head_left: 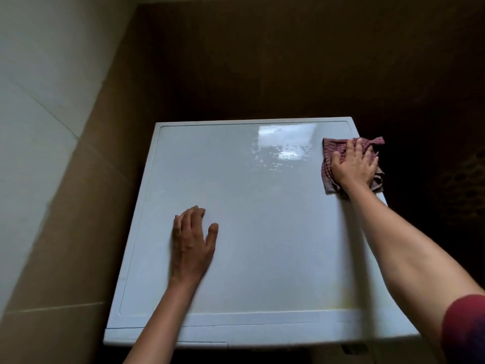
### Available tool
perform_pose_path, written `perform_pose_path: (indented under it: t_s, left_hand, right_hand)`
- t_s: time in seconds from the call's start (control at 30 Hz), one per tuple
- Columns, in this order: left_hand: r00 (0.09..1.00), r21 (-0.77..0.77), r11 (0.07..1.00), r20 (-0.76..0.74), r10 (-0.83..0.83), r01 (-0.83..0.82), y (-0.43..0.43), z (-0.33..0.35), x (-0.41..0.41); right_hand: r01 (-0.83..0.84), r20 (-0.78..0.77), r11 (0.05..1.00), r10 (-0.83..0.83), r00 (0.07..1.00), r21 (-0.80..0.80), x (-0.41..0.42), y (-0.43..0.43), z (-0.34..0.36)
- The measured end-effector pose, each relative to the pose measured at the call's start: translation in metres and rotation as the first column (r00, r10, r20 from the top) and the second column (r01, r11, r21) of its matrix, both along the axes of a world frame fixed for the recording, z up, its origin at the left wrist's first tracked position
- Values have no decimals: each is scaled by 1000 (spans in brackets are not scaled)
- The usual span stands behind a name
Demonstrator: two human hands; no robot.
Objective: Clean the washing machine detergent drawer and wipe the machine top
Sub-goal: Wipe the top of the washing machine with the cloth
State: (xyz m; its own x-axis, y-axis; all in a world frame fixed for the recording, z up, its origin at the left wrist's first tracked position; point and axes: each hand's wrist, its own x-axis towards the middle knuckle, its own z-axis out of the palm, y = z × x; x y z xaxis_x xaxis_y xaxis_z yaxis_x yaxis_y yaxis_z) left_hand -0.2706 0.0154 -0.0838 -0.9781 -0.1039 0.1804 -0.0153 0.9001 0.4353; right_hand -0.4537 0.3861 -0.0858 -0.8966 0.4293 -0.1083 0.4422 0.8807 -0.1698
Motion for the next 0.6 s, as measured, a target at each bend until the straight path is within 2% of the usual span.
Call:
perform_pose_path:
  t_s: [0.13,0.33,0.6]
  left_hand:
    - [1000,15,1000,20,23,-23,-4,0,-5]
    - [997,30,996,24,77,-78,-26,9,-42]
    - [986,63,984,-17,166,-165,-82,10,-78]
  right_hand:
    - [12,-12,1000,-12,1000,-14,-41,-25,5]
    - [-84,-12,996,84,996,-33,-82,-84,9]
    - [-380,-52,924,377,925,-51,-106,-222,7]
